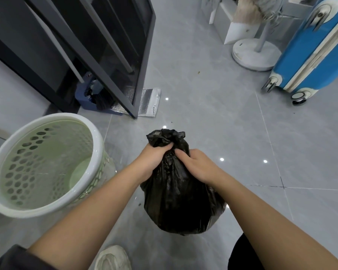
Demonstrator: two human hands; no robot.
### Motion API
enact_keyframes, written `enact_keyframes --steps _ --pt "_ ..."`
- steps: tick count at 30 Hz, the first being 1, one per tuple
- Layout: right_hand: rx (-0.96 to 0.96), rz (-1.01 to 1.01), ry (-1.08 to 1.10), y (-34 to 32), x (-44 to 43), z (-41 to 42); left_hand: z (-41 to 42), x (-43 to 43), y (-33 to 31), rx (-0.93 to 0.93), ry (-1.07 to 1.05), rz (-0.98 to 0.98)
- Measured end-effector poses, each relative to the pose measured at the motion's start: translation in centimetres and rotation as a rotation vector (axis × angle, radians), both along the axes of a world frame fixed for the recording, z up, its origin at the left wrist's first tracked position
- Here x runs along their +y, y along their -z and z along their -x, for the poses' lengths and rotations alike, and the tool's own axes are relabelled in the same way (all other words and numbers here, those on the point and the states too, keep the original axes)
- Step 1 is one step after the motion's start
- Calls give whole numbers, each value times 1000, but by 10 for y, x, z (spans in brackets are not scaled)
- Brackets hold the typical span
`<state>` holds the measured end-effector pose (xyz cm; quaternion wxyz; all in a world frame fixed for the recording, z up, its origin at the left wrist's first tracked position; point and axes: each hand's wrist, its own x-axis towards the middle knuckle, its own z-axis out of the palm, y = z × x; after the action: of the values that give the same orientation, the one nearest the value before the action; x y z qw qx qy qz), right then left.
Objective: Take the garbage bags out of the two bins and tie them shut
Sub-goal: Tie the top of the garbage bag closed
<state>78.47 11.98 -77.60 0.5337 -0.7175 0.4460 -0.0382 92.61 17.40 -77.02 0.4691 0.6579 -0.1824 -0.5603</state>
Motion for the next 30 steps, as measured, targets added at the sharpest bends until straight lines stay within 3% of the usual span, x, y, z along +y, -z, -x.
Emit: enact_keyframes --steps 4,11,15,18,24,28,30 --pt "-92 -32 -154 2 3 3 0 -4 -4 39 -143 13" --pt "-55 -5 -250 9 0 1 -8 3 -6 170 2 30" --pt "8 35 -323 12 -4 5 -14 11 -4 -116 181 46" --pt "88 171 -331 13 -5 5 -14 10 2 -274 148 5" --pt "54 419 -312 20 -5 2 -12 -2 -9 -308 58 54" --pt "-123 156 -205 14 0 -4 -12 -8 -28 -139 31 129" --pt "-140 92 -259 12 -1 -10 -13 -8 -35 -8 62 129"
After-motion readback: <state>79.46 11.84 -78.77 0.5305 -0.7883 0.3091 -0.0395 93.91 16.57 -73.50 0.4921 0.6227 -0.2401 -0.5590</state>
